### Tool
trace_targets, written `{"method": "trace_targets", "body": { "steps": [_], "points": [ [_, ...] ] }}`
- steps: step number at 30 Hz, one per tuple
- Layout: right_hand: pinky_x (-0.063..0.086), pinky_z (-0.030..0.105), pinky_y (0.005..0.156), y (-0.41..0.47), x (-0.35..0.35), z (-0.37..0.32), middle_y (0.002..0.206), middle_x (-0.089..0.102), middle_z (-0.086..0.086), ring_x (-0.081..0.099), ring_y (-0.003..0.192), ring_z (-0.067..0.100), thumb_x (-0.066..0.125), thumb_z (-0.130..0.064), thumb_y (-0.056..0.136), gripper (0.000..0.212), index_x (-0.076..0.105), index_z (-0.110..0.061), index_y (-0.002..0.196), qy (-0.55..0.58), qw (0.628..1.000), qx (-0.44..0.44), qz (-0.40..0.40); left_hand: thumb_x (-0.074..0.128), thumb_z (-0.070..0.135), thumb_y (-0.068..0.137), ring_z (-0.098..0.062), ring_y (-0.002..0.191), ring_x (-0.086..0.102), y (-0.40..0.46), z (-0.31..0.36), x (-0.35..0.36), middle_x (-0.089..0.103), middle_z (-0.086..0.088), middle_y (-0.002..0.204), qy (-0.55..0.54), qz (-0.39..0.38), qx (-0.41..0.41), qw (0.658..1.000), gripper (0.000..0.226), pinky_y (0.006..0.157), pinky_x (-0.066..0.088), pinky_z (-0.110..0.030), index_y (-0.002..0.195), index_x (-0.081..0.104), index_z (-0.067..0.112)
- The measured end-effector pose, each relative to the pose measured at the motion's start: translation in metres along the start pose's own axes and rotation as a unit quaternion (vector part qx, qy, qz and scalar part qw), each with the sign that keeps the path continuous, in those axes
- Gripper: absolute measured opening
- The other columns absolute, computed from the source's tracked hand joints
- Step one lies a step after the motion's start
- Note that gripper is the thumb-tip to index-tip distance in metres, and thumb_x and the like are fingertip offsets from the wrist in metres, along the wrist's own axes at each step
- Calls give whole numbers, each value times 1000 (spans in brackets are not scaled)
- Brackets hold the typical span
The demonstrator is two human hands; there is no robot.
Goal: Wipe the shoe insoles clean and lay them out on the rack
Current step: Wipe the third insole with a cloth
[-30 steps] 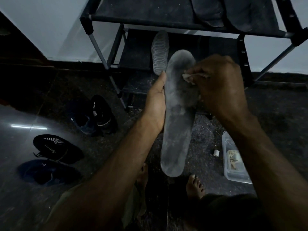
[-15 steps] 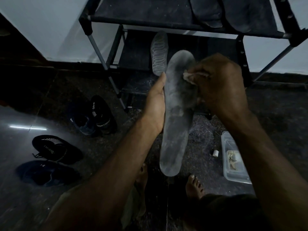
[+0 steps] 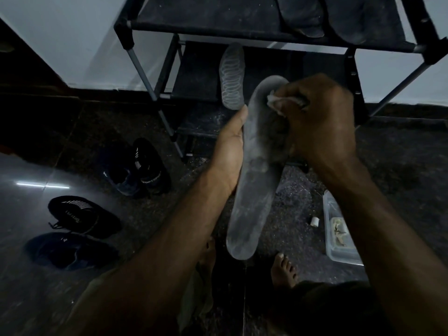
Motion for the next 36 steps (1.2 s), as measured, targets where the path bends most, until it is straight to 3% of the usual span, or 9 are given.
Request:
{"method": "trace_targets", "body": {
  "steps": [5, 7, 12, 14, 17, 19, 21, 29, 36],
  "points": [
    [42, -2, 67, -16, 20, -24, 87, 70, -14, 62, 78, -10, 75, -19, 81, 9, 76, -22, 90, 24, 944, -34, -327, 36, 37, 102, -25, 96, 63, 1, 14, -12, 65, -15, 101, -3, 26, 22, 999, 48, 92, 51, -36, 117, 60, -1],
    [47, 5, 71, -12, 17, -17, 89, 72, -12, 64, 78, -6, 75, -22, 80, 9, 76, -23, 90, 12, 952, -25, -304, 36, 37, 102, -23, 92, 64, 0, 14, -11, 67, -13, 97, 7, 16, 25, 1000, 44, 88, 51, -34, 109, 63, 2],
    [51, 54, 77, -1, 6, 6, 91, 69, -2, 65, 84, 23, 70, -34, 84, 11, 74, -25, 89, -46, 997, 4, -57, 36, 40, 103, -18, 84, 66, -1, 8, -4, 69, -7, 90, 27, 11, 17, 999, 43, 78, 54, -30, 101, 66, 9],
    [53, 48, 76, 1, 2, 5, 89, 67, -2, 65, 82, 20, 70, -34, 85, 12, 74, -24, 90, -37, 999, -1, -34, 36, 40, 103, -21, 88, 64, 0, 9, -4, 67, -9, 95, 12, 12, 14, 1000, 44, 82, 51, -32, 105, 64, 7],
    [51, 10, 70, -7, 15, -11, 84, 67, -18, 65, 79, -2, 71, -28, 83, 8, 75, -24, 89, 57, 968, -5, -244, 35, 41, 103, -25, 97, 64, 1, 12, -8, 66, -14, 104, -10, 6, 13, 1000, 49, 90, 50, -35, 118, 61, 2],
    [48, 5, 72, -19, 23, -24, 85, 71, -18, 65, 82, -8, 73, -22, 80, 9, 76, -23, 88, 109, 917, -17, -383, 33, 42, 103, -29, 107, 64, 0, 13, -7, 67, -19, 112, -19, -1, 8, 1000, 54, 98, 50, -38, 125, 57, -1],
    [49, 6, 77, -22, 24, -29, 87, 74, -14, 67, 84, -7, 75, -16, 80, 11, 77, -20, 89, 146, 899, -19, -413, 30, 42, 103, -32, 113, 63, -1, 13, -4, 66, -21, 118, -33, -19, 8, 999, 56, 103, 47, -42, 124, 57, -2],
    [45, 6, 67, -1, 15, -7, 79, 61, -18, 61, 74, -6, 74, -19, 82, 7, 75, -14, 88, 95, 989, 5, -111, 34, 40, 103, -24, 93, 66, 0, -4, -1, 71, -13, 96, -21, -13, -7, 1000, 46, 93, 49, -35, 107, 64, 6],
    [52, 27, 79, 6, 7, 14, 93, 66, -3, 61, 86, 10, 69, -23, 86, 13, 74, -14, 93, 26, 999, 18, 22, 33, 36, 104, -15, 80, 70, -1, -16, 8, 74, -5, 84, 24, -19, -30, 999, 43, 79, 55, -26, 97, 66, 10]
  ]
}}
Point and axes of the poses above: each hand's wrist, its own y-axis towards the middle knuckle, its own x-axis out of the palm, z = x × y, the point moved 6 cm from there along y, towards the middle knuckle
